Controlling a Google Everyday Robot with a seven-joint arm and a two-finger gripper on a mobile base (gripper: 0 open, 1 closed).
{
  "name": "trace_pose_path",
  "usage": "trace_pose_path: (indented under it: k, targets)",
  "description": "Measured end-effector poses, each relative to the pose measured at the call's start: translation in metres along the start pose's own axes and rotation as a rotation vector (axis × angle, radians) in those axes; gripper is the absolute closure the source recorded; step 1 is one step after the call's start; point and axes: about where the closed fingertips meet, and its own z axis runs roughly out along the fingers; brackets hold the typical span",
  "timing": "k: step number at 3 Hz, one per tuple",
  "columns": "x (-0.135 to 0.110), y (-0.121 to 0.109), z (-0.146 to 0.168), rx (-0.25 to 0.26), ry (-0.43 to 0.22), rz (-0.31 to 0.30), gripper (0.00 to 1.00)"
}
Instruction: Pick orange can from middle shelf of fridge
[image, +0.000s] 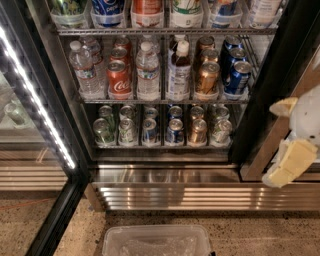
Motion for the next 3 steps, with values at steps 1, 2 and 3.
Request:
trace_pose_path:
  k: [1,2,3]
  targets:
    - [0.028,0.014,0.013,0.007,-0.058,0.116,0.00]
    - [0.027,0.014,0.012,0.009,-0.057,0.114,0.00]
    - [0.029,0.008,0.022,0.000,-0.087,0.121,0.00]
